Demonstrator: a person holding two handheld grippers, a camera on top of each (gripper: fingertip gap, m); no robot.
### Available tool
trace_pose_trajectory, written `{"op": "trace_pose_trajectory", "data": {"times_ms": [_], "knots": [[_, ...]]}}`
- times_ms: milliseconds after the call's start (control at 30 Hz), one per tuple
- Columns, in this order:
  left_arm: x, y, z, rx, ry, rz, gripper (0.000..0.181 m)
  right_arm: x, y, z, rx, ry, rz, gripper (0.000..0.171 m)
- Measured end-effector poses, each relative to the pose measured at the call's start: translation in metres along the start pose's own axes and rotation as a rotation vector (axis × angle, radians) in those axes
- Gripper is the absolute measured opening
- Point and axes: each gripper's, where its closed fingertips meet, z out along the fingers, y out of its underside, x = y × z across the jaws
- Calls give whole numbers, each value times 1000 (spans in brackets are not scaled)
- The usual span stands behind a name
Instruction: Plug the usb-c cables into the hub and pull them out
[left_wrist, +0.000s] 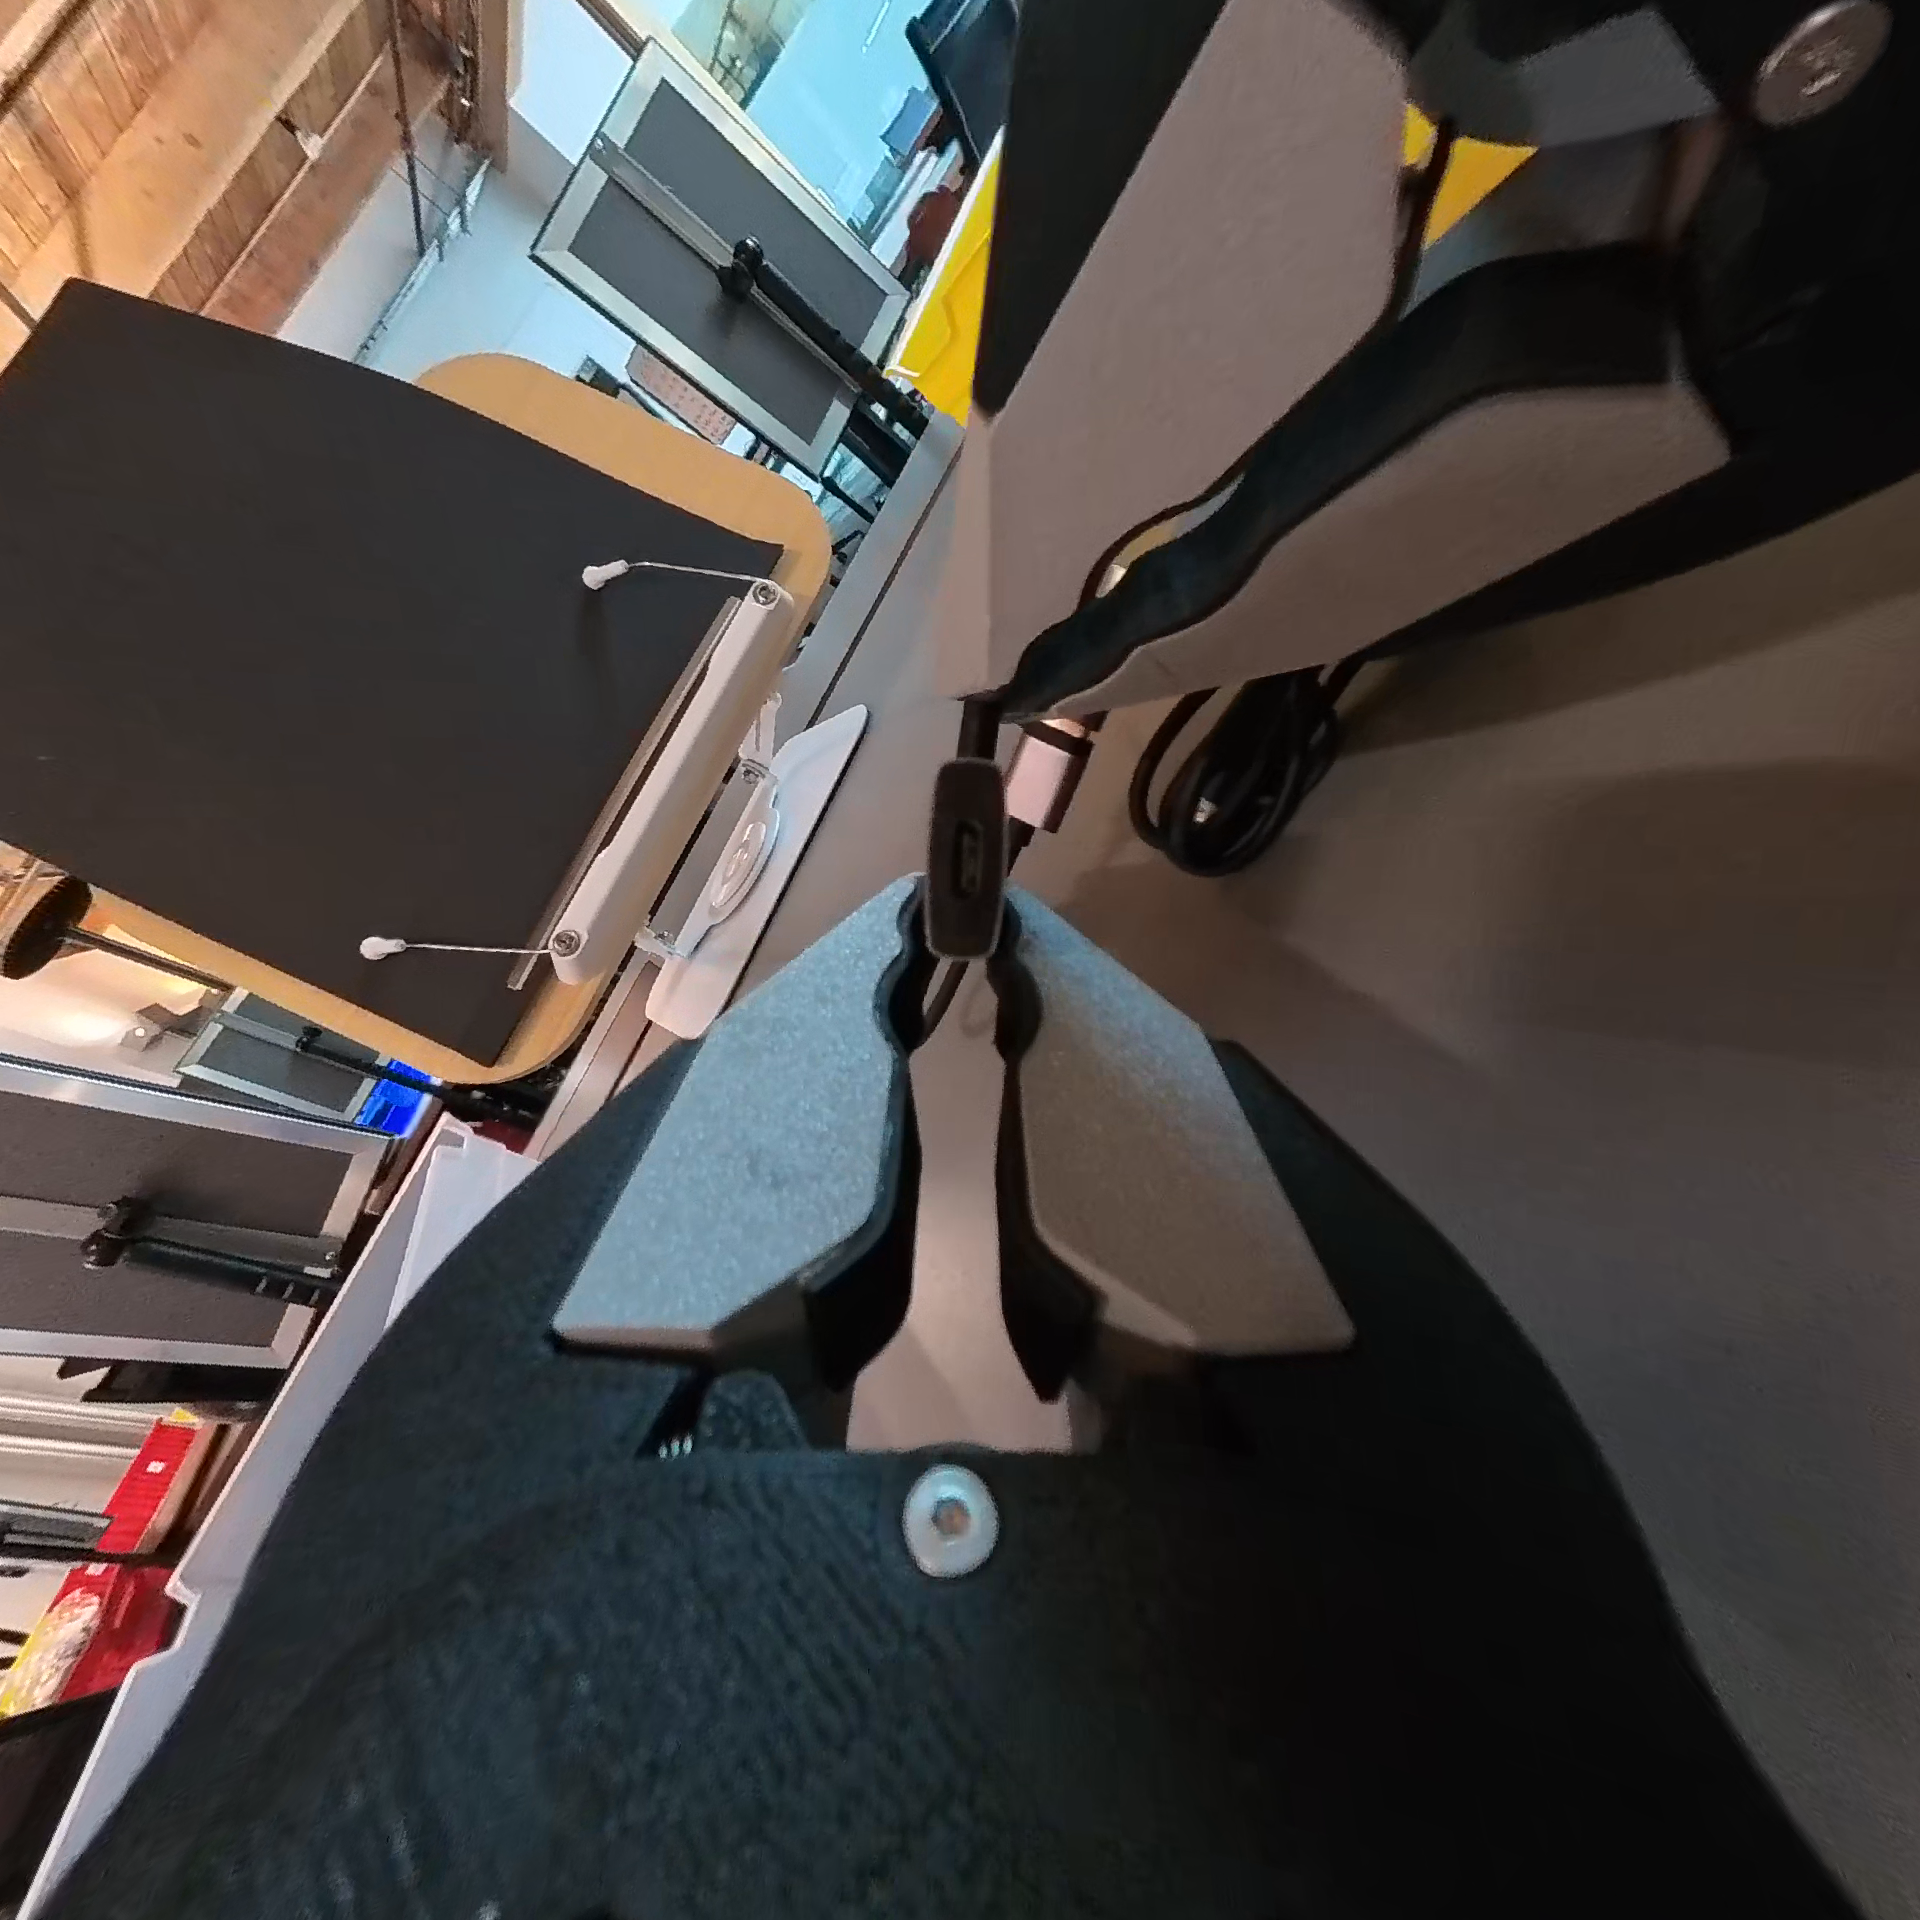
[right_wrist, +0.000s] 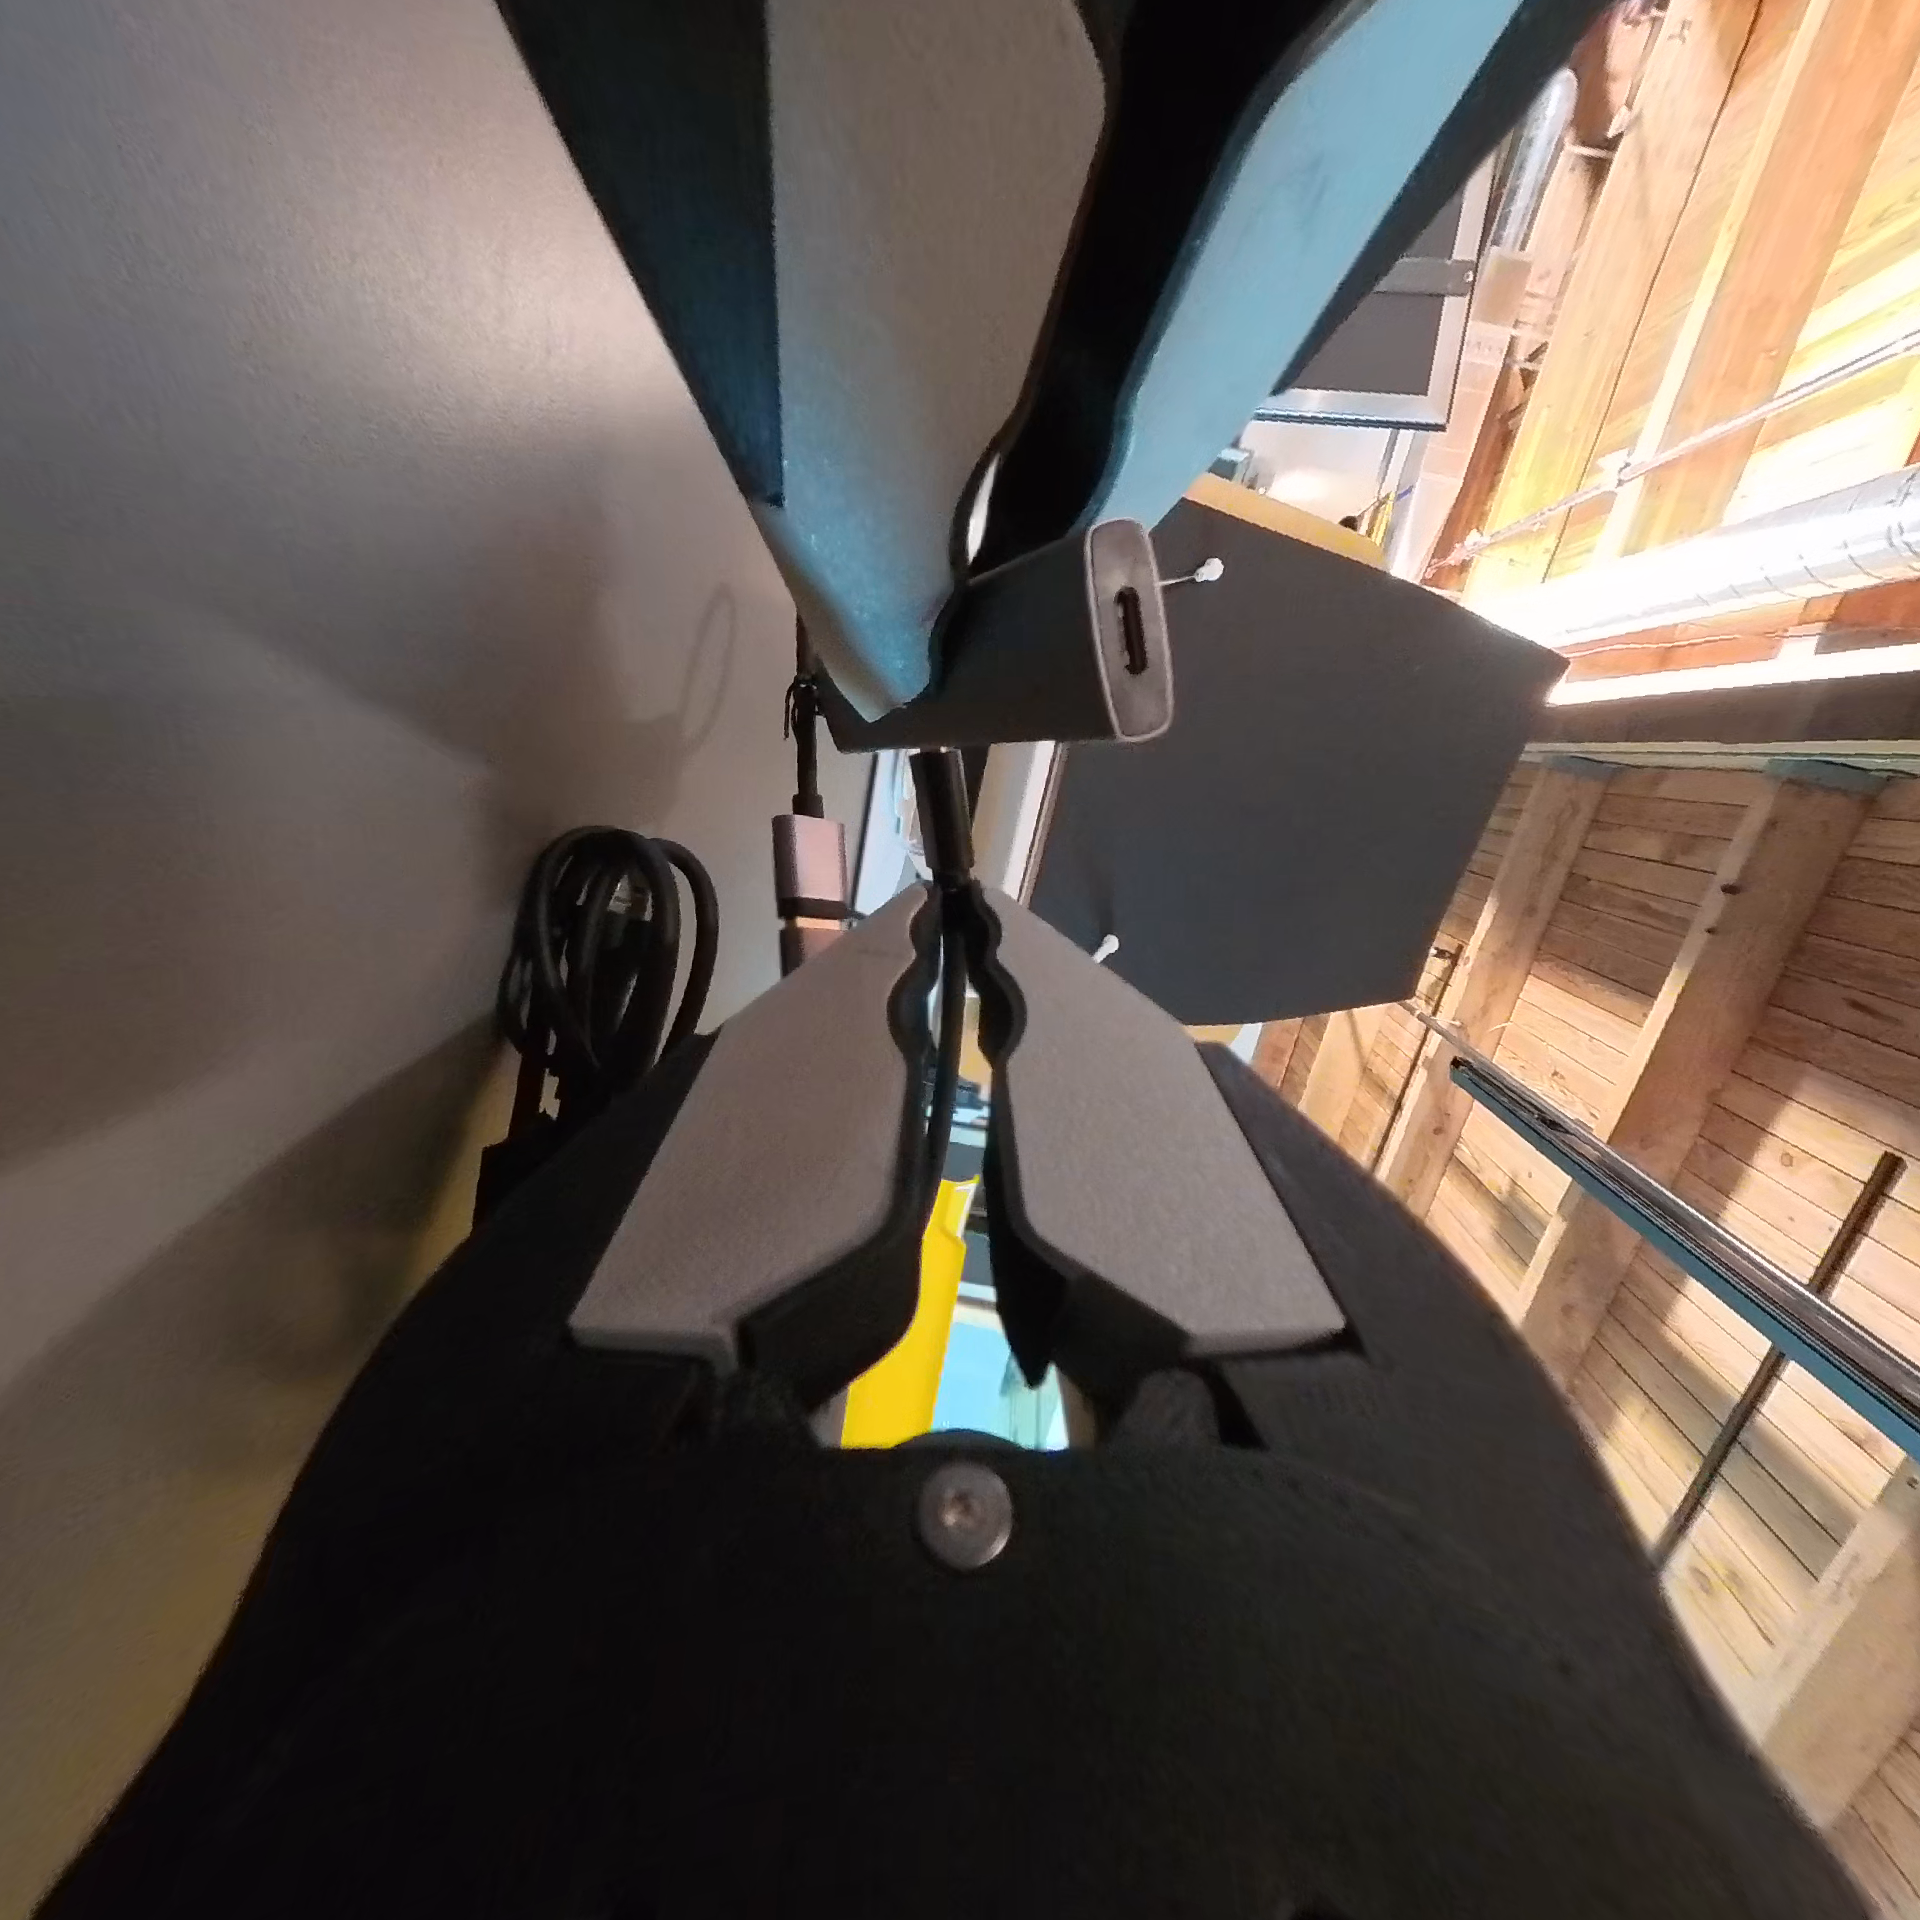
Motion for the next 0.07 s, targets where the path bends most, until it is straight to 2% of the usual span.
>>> {"op": "trace_pose_trajectory", "data": {"times_ms": [67], "knots": [[-1,0,1,-1,-9,11,7,0,1,1,6,6,-12,0]]}}
